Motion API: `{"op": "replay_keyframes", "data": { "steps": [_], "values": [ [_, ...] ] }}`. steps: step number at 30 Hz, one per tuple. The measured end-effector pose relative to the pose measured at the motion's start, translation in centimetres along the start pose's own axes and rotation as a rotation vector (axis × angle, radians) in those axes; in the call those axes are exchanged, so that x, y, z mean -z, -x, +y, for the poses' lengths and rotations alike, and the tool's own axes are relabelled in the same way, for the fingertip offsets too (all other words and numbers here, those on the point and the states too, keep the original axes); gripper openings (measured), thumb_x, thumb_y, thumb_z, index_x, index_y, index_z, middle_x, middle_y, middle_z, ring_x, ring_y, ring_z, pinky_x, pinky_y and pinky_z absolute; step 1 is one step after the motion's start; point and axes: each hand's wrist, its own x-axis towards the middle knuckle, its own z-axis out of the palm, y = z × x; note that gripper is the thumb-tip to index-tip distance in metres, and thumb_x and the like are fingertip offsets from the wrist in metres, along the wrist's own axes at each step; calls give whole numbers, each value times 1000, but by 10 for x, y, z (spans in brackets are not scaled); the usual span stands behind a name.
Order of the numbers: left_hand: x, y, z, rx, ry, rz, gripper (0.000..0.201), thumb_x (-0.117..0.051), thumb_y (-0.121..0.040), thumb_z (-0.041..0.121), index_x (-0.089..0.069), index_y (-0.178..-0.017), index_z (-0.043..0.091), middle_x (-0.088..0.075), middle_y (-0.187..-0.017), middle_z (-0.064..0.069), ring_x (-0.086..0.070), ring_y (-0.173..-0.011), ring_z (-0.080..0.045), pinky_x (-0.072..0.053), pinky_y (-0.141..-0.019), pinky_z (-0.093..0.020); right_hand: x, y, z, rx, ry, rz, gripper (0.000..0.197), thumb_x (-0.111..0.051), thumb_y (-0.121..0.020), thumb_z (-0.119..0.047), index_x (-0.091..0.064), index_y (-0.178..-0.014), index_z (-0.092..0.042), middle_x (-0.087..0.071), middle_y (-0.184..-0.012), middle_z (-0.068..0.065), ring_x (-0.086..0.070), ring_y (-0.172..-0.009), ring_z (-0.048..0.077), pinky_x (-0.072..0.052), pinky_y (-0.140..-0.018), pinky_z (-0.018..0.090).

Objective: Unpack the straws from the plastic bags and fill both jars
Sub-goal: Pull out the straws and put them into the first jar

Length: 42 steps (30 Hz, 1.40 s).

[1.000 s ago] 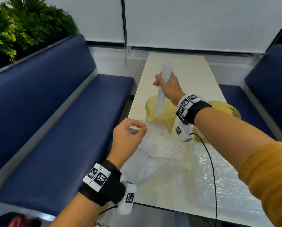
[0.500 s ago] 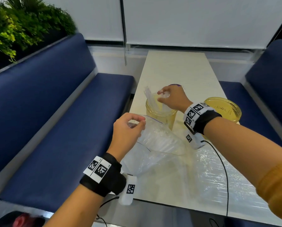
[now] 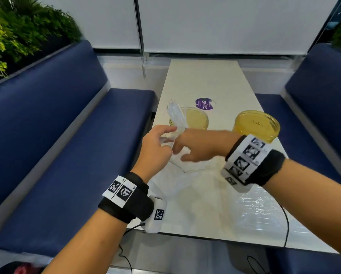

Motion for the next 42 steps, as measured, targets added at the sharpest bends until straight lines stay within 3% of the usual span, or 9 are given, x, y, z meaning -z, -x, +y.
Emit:
{"op": "replay_keyframes", "data": {
  "steps": [7,17,23,25,28,31,36,39,42],
  "values": [
    [2,1,3,-61,-101,-56,66,-49,-74,-23,-62,-129,11,-58,-131,2,-66,-109,-11,-50,-75,-5,-51,-11,3,18,541,-1,68,-66,-83,-61,-53,-138,-23,-51,-131,5,-47,-119,25,-41,-94,39],
    [-6,2,0,-55,-128,-111,53,-63,-77,-9,-64,-124,16,-63,-125,2,-58,-120,-7,-41,-84,1,-40,-2,11,-98,423,-95,38,-58,-99,-27,-50,-134,-19,-61,-123,8,-61,-110,29,-46,-80,38],
    [-15,9,-1,-51,-185,-170,75,-95,-61,38,-59,-125,24,-58,-124,11,-55,-117,1,-42,-96,-12,-2,11,9,-169,215,-203,14,-57,-97,-22,-62,-110,-18,-58,-87,-4,-58,-90,24,-42,-70,31],
    [-22,12,-2,-28,-245,-173,84,-96,-52,49,-57,-123,27,-56,-122,14,-55,-113,0,-44,-93,-17,16,18,5,-191,131,-210,24,-62,-95,-25,-61,-118,-19,-61,-89,-6,-59,-89,21,-45,-71,29],
    [-34,15,-7,-26,-401,-126,81,-90,-56,61,-55,-121,27,-54,-112,13,-55,-96,-4,-48,-80,-21,42,30,-2,-197,102,-118,32,-67,-93,-26,-64,-123,-17,-68,-95,-1,-63,-81,16,-45,-67,27],
    [-45,15,-13,-20,-378,37,47,-79,-75,58,-59,-101,24,-59,-90,8,-59,-77,-11,-52,-65,-28,62,40,-9,-184,105,-27,29,-76,-86,-26,-67,-114,-22,-68,-90,-2,-65,-75,14,-45,-59,24],
    [-54,10,-18,-33,-229,153,31,-65,-91,44,-58,-86,15,-59,-72,-1,-53,-59,-21,-43,-51,-34,70,50,-7,-78,-162,271,47,-72,-76,-64,-70,-110,-31,-60,-103,-13,-57,-91,8,-46,-78,25],
    [-56,7,-11,-30,-166,146,40,-59,-89,52,-57,-83,12,-64,-73,-8,-57,-58,-25,-47,-50,-40,47,33,-14,5,-538,646,40,-52,-100,-45,-76,-92,-14,-71,-86,-6,-65,-77,10,-48,-74,25],
    [-56,6,-8,-29,-68,138,27,-60,-86,35,-59,-83,7,-68,-73,-12,-55,-54,-20,-42,-48,-37,13,12,-27,46,-878,838,24,-58,-100,-25,-70,-98,-5,-72,-82,5,-72,-73,22,-57,-75,31]
  ]
}}
